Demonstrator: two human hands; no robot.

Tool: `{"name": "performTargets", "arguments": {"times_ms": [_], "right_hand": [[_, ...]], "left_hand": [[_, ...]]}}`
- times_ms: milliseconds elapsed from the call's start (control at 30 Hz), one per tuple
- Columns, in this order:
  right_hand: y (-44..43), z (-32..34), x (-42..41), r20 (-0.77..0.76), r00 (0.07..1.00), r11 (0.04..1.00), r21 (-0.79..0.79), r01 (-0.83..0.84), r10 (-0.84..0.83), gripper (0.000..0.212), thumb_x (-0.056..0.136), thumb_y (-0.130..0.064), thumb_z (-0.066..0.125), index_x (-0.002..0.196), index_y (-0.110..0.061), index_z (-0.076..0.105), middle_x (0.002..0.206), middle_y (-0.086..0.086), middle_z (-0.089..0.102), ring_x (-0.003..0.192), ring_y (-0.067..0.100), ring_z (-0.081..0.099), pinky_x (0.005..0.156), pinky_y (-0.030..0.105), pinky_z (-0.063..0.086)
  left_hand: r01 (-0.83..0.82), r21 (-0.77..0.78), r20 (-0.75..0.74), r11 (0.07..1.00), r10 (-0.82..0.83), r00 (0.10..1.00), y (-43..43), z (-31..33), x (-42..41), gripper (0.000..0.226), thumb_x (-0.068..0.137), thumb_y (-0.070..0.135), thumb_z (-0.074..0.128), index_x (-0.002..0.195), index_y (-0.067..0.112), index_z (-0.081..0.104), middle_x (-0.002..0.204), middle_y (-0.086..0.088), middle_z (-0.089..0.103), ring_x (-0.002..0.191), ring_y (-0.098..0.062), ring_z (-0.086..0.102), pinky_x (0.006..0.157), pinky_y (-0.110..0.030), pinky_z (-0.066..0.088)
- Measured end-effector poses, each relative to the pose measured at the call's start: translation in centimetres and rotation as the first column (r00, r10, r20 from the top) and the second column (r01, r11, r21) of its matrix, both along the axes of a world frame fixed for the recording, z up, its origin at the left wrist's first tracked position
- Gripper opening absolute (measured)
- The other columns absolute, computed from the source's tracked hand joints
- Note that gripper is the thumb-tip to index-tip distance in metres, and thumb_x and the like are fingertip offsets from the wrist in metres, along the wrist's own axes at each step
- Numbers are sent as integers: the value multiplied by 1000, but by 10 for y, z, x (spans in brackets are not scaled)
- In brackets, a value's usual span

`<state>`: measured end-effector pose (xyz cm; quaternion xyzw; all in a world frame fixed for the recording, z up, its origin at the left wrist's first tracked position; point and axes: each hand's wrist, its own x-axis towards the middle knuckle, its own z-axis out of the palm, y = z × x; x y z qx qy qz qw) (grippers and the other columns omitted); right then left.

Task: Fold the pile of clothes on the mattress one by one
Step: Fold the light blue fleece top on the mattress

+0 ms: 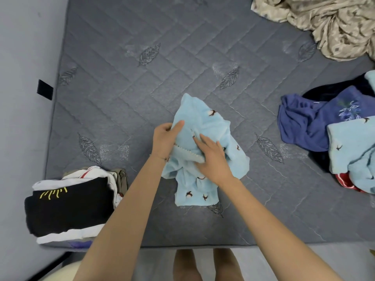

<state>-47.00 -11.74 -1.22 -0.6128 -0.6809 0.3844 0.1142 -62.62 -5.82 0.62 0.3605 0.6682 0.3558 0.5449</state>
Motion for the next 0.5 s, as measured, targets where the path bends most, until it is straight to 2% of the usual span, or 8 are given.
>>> {"name": "performTargets", "arguments": {"times_ms": [33,67,100,167,233,300,400,500], "right_hand": [[2,6,3,-64,994,996,2,87,-87,43,92,-18,58,135,-15,54,141,10,51,130,24,45,111,33,26],[5,14,6,-127,978,986,-30,163,-166,26,92,-10,54,114,-10,66,118,11,66,107,24,59,94,31,41],[9,24,11,-175,957,973,-69,222,-230,16,92,-7,52,93,-8,68,92,9,69,83,21,60,75,31,44],[19,45,18,-184,938,955,-64,288,-295,28,92,-8,54,64,-8,53,62,1,52,61,14,42,58,27,33],[32,68,24,-164,939,953,-48,298,-302,39,91,-8,55,55,-9,43,55,0,39,59,15,33,54,28,26],[42,89,30,-155,942,955,-41,295,-298,44,89,-6,55,52,-15,34,53,0,34,60,17,29,56,32,24],[50,107,40,-196,916,937,-46,347,-350,38,87,-6,56,55,-13,38,57,-1,38,61,17,31,56,32,27],[49,121,44,-262,868,905,-70,420,-423,26,84,-7,58,62,-2,45,63,6,40,64,15,30,58,31,27]], "left_hand": [[-1,-4,31,1000,2,1000,-3,2,-1,41,90,38,65,65,9,50,67,-10,42,65,-21,38,59,-32,34],[5,-4,66,1000,-4,998,-6,7,-2,44,90,43,62,66,10,48,68,-10,41,66,-22,38,61,-33,35],[21,-1,109,1000,-21,994,-9,13,-2,45,89,51,60,70,11,50,72,-10,44,68,-23,40,63,-35,38],[93,-16,191,996,-89,978,-16,24,-1,54,83,63,59,88,9,59,90,-11,56,82,-24,53,77,-43,49],[149,-23,196,989,-142,970,-23,36,1,49,87,55,59,109,11,60,112,-1,63,104,-16,60,96,-41,49],[209,-12,167,978,-204,965,-26,49,3,35,91,40,61,120,22,57,120,6,61,111,-10,59,100,-36,49],[331,48,149,942,-335,931,-27,65,1,31,93,25,62,121,14,59,120,1,65,110,-9,62,94,-29,52],[421,60,107,905,-425,899,-28,83,2,15,90,9,64,105,14,64,104,5,67,94,1,65,81,-17,50]]}}
